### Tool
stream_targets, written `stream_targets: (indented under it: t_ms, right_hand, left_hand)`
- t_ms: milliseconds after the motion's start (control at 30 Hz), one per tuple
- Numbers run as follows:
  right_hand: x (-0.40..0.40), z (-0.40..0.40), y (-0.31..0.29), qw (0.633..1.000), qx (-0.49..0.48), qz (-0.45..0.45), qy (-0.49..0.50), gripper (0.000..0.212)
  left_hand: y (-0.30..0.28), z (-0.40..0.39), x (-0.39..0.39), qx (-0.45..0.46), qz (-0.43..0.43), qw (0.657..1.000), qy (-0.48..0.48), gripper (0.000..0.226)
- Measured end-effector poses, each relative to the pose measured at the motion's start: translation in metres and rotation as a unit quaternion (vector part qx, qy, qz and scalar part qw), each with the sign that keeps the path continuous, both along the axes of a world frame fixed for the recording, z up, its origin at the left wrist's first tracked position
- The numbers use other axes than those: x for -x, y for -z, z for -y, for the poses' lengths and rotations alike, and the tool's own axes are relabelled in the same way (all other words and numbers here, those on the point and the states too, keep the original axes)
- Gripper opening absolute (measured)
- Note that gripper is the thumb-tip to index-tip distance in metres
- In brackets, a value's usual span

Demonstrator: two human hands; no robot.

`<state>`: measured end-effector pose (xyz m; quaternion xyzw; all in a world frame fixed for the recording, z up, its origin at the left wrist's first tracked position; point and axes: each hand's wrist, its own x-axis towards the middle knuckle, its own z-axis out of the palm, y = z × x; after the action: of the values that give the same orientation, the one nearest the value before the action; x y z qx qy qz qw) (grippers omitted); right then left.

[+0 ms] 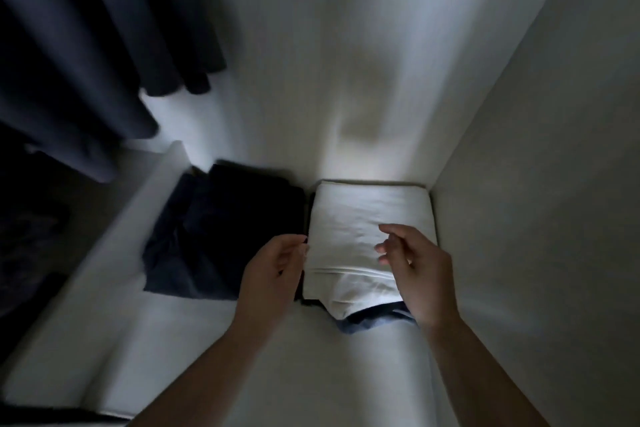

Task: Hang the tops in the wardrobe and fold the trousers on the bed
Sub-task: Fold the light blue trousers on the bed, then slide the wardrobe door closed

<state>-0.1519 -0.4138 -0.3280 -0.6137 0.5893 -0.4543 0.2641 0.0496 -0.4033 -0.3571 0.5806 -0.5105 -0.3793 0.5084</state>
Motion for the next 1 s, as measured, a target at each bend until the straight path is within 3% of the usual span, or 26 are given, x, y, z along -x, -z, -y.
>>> stream_targets:
  t_ms: [200,300,400,533,667,733,833,1000]
  right_hand:
    - [-0.074,-0.033,-0.121,0.986,0.113,0.009,-0.122,0.026]
    - [-0.11,-0.059,-0.173,0.968,0.179,0.008,-0.176,0.026]
    - [-0.153,-0.101,-0.218,0.942,0.24,0.012,-0.233,0.022]
    - [-0.21,-0.159,-0.265,0.892,0.327,0.001,-0.311,0.023]
    - [-0.268,-0.21,-0.306,0.824,0.445,-0.049,-0.348,0.023]
    - [-0.298,-0.23,-0.327,0.789,0.495,-0.109,-0.348,0.026]
    - [-0.339,-0.247,-0.36,0.723,0.539,-0.282,-0.329,0.039]
    - [-0.379,-0.243,-0.408,0.602,0.541,-0.548,-0.212,0.055]
  left_hand:
    - [-0.118,-0.067,-0.059,0.12,-0.018,0.991,-0.064,0.019]
    - [-0.171,-0.107,-0.083,0.185,-0.013,0.978,-0.092,0.015]
    - [-0.221,-0.166,-0.113,0.259,0.031,0.959,-0.114,0.008]
    - [-0.269,-0.246,-0.15,0.354,0.118,0.916,-0.147,0.014]
    - [-0.292,-0.307,-0.195,0.406,0.137,0.884,-0.184,0.014]
    - [-0.301,-0.325,-0.221,0.424,0.175,0.864,-0.207,0.014]
    - [-0.317,-0.331,-0.262,0.42,0.264,0.83,-0.254,0.028]
    - [-0.338,-0.304,-0.314,0.249,0.385,0.851,-0.256,0.076]
